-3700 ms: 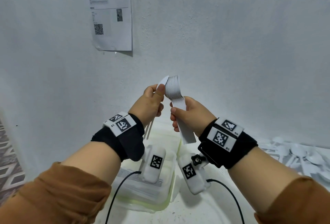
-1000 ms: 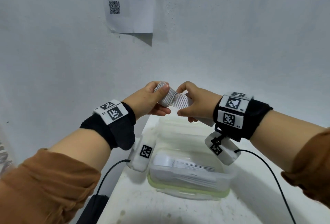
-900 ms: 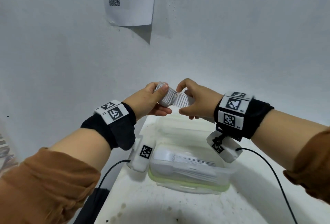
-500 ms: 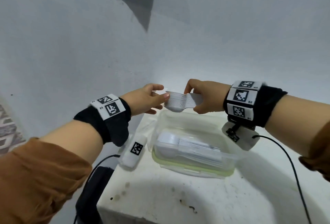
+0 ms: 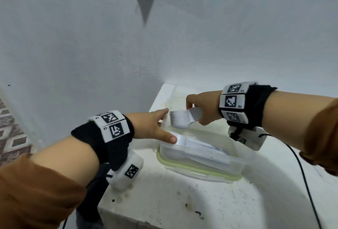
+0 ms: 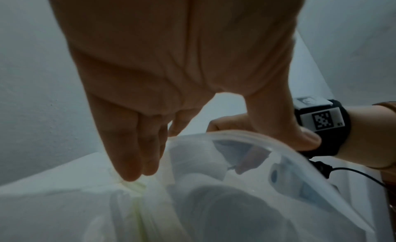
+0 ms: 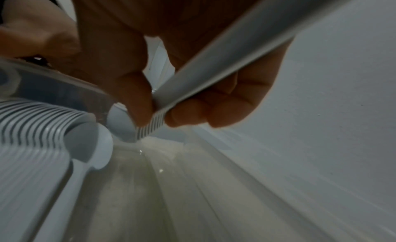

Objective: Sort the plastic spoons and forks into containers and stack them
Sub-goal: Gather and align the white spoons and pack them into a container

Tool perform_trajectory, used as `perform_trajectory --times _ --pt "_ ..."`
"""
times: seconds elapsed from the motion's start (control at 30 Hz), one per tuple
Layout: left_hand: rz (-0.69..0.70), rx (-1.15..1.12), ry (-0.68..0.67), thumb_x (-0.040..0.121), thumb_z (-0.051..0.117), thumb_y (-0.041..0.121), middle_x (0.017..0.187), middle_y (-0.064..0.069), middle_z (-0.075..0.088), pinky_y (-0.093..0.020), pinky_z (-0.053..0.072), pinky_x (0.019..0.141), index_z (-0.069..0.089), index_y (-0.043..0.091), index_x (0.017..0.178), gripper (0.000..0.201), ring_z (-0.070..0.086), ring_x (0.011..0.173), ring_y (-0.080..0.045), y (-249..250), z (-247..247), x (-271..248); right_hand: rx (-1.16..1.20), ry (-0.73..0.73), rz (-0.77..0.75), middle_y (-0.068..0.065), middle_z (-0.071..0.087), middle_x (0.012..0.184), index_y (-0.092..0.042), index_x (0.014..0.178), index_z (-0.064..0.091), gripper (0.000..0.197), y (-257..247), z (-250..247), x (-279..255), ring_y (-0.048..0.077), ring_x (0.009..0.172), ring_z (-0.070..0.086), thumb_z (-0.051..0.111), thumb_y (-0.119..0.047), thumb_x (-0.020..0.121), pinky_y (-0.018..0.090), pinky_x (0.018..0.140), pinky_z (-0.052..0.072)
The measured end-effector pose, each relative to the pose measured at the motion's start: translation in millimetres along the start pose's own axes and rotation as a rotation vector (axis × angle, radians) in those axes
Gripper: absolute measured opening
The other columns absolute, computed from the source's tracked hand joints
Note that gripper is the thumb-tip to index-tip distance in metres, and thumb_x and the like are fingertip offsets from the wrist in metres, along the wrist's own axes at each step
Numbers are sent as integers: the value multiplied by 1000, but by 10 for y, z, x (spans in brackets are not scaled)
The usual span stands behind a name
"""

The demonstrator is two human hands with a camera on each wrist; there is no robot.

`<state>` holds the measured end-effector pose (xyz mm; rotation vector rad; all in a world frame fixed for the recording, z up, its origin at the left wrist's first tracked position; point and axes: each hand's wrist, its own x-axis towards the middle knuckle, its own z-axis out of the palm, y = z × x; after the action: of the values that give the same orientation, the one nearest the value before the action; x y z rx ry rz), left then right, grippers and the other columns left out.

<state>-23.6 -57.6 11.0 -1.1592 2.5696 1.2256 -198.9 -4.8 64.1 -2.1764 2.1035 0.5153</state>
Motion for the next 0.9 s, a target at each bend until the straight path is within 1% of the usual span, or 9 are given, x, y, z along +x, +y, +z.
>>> perform_trajectory --times 0.03,0.1,0.17,0.27,0.4,0.57,0.73,0.83,0.9 --pt "1 13 -4 78 71 41 134 20 39 -20 28 105 13 33 146 90 39 126 -1 2 1 -7 -18 -10 -3 -5 50 94 -16 121 43 42 -14 9 6 16 71 47 59 -14 83 16 48 29" --pt "-1 57 -14 71 73 54 145 17 35 -27 25 112 9 30 149 104 35 134 -5 0 -5 -15 -57 -23 -3 -5 48 92 -16 122 42 41 -42 35 17 9 58 41 58 -15 84 16 45 26" --pt "-14 101 -24 65 72 63 150 13 31 -28 23 114 3 28 150 115 33 136 -7 1 -2 -22 -77 -39 -5 -5 46 88 -15 123 41 42 -63 78 39 3 54 36 58 -16 85 18 45 25" --pt "-58 149 -2 75 67 52 152 8 28 -23 21 110 -5 23 150 108 30 138 -9 23 -3 -17 -86 -70 -19 -1 49 92 -14 124 40 43 -87 127 58 8 56 38 59 -18 85 20 46 25" --pt "-62 168 5 72 67 54 152 7 29 -24 22 109 -3 22 151 110 31 138 -10 49 4 -28 -118 -99 -36 2 53 94 -13 124 38 43 -123 156 62 10 56 41 58 -21 87 20 45 26" --pt "-26 167 -15 52 68 72 150 9 34 -30 26 112 3 30 150 125 35 135 -10 26 -1 -36 -147 -130 -40 7 58 103 -13 127 36 46 -142 169 61 19 75 45 58 -22 87 27 52 29" --pt "-77 189 21 72 67 57 150 5 34 -27 24 111 -4 23 151 111 33 136 -13 44 9 -43 -230 -193 -42 8 54 107 -11 128 35 47 -229 169 65 20 80 43 58 -19 87 27 51 28" --pt "-86 181 20 72 67 55 149 5 36 -27 25 111 -2 22 151 109 35 135 -14 54 10 -58 -267 -204 -48 7 54 116 -11 128 36 52 -267 150 72 19 83 41 63 -24 85 28 50 25" --pt "-91 185 23 72 67 56 149 5 36 -28 25 112 -2 22 151 110 34 136 -14 54 10 -60 -271 -224 -55 5 53 113 -12 127 38 52 -277 134 71 18 82 41 65 -27 85 25 48 23"
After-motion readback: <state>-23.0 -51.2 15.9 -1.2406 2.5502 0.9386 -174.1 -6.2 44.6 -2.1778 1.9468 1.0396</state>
